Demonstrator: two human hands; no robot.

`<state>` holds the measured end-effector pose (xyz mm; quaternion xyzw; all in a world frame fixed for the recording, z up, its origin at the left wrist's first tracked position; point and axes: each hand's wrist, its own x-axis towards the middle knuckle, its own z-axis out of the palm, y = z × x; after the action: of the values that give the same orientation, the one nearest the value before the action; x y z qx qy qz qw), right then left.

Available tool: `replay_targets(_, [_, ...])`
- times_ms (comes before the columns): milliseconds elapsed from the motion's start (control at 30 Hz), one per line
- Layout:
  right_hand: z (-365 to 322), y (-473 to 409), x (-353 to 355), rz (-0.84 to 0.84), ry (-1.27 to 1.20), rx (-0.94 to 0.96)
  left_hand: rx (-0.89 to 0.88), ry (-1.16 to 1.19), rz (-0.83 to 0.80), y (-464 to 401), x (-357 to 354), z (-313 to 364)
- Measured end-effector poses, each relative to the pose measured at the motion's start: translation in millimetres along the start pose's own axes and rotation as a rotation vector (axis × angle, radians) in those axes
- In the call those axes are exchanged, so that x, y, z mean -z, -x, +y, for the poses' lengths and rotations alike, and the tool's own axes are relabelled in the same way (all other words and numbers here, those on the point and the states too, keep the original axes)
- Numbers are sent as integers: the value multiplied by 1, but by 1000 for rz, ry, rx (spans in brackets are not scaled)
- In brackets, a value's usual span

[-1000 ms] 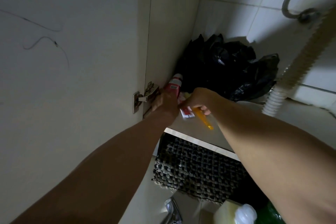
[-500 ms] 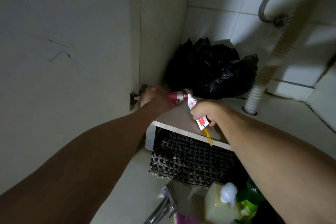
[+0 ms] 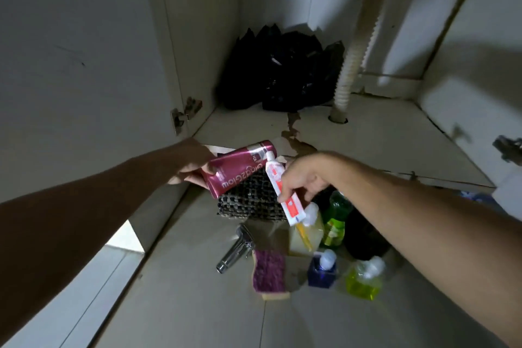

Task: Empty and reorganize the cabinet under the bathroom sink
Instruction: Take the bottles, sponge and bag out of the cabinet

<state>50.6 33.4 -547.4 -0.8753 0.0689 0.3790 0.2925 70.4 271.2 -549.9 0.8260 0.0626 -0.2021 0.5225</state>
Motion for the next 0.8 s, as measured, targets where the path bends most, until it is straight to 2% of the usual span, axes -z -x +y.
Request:
replay_targets(67, [11, -6, -29, -15, 38, -29, 15, 29, -56, 7, -6, -22])
replay_targets(200, [33, -23, -71, -44, 149, -85, 98, -101, -96, 14, -18, -63])
replay_targets(333, [53, -46, -97, 3, 241, -122, 206, -182, -113, 16, -43, -99])
replay_targets(533, [66, -54, -119, 123, 389, -129, 257, -161, -145, 8, -81, -129])
replay_targets(700, [71, -52, -126, 164, 394, -89, 317, -424, -207, 4, -105, -126])
replay_targets(800, [65, -47, -119, 139, 376, -84, 265, -642, -213, 4, -113, -113])
